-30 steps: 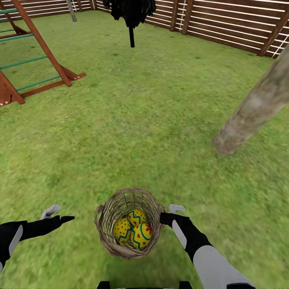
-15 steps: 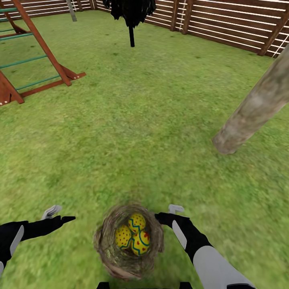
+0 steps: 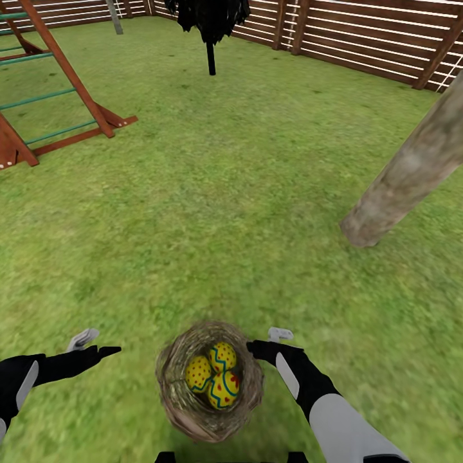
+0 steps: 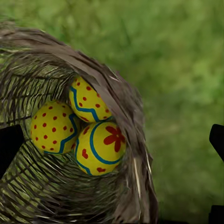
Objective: Take the three Easter eggs out of the wicker basket on the lawn in the garden, then place them on the lawn next to a single tree (choose any tree) so that all three eggs are next to the same tree and none are left in the basket.
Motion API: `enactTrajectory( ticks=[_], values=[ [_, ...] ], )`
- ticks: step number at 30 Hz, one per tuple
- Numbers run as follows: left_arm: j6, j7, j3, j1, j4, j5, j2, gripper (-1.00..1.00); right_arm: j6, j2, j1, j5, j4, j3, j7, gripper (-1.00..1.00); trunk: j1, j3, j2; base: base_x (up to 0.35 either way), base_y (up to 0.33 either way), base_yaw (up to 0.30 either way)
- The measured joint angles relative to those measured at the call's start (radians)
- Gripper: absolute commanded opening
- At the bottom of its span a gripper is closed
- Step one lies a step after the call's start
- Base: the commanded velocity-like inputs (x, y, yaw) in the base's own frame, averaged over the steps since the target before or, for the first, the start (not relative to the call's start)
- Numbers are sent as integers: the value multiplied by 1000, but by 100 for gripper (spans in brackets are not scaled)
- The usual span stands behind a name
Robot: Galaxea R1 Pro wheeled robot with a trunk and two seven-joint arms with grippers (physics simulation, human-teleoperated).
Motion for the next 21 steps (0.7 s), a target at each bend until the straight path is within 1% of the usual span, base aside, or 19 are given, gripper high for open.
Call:
enactTrajectory(
  ticks=[21],
  values=[
    [1,1,0,1,0,-1,0,100,0,0,0,0,0,0,0,100,0,0,0,0,0,0]
  ],
)
